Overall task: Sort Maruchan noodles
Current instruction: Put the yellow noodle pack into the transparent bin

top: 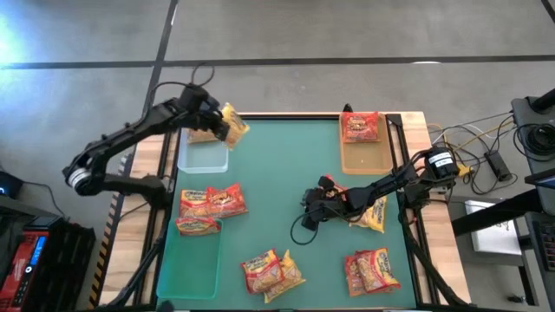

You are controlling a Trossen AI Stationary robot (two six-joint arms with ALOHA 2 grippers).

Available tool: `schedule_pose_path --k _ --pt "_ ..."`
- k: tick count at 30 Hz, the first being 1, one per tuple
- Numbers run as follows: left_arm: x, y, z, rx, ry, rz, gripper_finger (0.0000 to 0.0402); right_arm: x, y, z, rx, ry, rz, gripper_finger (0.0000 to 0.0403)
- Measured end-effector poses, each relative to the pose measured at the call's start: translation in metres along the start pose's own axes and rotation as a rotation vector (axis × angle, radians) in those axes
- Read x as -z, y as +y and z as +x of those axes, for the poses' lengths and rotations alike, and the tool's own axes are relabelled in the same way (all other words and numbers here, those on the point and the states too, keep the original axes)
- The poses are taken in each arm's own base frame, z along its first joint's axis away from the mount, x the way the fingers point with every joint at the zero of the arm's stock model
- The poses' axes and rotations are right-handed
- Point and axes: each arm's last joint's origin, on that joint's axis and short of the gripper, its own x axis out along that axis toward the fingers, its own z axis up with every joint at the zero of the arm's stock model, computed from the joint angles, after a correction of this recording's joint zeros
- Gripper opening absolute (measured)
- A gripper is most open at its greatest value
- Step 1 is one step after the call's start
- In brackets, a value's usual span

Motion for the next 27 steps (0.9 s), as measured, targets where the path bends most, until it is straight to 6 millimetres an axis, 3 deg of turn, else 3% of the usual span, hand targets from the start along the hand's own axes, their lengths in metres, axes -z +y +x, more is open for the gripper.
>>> schedule_pose_path --k 4,8,19,27 --pt "0.008 0.013 -0.009 -0.175 0.058 0.031 0.0063 0.0 0.0 0.0 -0.001 -0.003 0.002 0.0137" --pt "0.019 0.021 -0.006 -0.282 0.189 0.058 0.0063 0.0 0.0 0.0 -0.001 -0.004 0.002 0.0137" --pt "0.024 0.028 0.031 -0.313 0.38 0.207 0.0068 0.0 0.0 0.0 -0.001 -0.004 0.011 0.0137" --pt "0.025 0.037 0.05 -0.59 0.428 0.193 0.0109 0.0 0.0 0.0 -0.001 -0.003 0.01 0.0137"
